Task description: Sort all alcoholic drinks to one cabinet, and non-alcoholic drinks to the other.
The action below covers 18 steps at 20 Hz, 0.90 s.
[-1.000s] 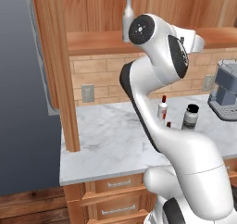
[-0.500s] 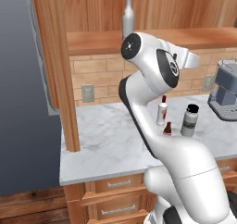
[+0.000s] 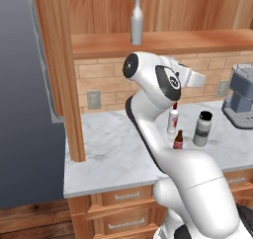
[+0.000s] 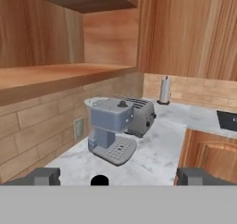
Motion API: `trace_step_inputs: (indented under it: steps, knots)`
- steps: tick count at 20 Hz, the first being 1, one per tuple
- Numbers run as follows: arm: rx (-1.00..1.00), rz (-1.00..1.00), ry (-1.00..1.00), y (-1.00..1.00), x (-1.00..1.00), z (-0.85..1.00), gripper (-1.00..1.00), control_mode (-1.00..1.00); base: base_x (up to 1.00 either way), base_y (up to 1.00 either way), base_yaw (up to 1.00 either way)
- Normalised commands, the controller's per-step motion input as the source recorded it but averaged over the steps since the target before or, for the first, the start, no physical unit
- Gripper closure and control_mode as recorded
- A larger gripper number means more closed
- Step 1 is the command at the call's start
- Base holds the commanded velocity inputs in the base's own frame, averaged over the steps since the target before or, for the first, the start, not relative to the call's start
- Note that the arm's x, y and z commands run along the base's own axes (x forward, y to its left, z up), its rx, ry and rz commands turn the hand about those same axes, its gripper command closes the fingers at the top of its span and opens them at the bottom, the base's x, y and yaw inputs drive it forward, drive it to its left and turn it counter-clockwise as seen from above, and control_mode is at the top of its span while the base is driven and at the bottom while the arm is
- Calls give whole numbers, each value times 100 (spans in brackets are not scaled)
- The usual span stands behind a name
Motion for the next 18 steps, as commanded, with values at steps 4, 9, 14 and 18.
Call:
trace_step_inputs:
  steps: [4, 9, 14, 18]
  knots:
    - [0, -16, 0, 0, 28, -7, -100, -100, 0, 0, 0]
    - [0, -16, 7, 0, 38, -6, -100, -100, 0, 0, 0]
    - [1, -12, 4, 0, 9, -31, -100, -100, 0, 0, 0]
    - [1, -9, 0, -2, 0, -42, -100, -100, 0, 0, 0]
